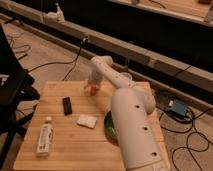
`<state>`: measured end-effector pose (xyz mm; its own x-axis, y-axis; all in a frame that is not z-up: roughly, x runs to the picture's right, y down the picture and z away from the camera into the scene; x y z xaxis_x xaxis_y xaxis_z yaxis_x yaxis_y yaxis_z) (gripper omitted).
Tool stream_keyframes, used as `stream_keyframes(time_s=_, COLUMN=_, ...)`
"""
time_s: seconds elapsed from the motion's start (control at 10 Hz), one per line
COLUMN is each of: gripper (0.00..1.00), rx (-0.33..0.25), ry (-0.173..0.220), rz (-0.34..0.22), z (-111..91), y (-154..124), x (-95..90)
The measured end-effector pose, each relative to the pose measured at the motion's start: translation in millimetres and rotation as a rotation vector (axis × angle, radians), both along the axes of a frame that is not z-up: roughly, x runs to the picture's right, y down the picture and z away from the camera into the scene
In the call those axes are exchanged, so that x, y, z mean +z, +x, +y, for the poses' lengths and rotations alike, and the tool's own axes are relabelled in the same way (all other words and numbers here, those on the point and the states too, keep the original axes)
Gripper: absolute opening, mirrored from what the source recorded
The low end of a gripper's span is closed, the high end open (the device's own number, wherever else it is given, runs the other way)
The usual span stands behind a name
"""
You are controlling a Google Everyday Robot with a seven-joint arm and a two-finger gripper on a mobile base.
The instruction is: Drag the pepper across the table
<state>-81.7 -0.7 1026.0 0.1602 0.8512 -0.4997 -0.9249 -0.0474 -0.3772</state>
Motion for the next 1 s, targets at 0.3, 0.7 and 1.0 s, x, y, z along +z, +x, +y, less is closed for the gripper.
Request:
stream_keyframes(time_s=0.3, gripper=0.08, rx=0.012, ry=-0.03, rz=-0.002, z=11.4, y=1.6, x=6.4)
stream_keyframes(time_s=0.7, gripper=0.0, rx=0.025, ry=-0.032, rz=-0.005, z=9.5, y=7.9, x=4.7)
stream_keyframes(time_s=1.0, gripper=0.0, rx=0.042, ry=-0.023, rz=0.038, z=5.7, y=40.2, x=2.6)
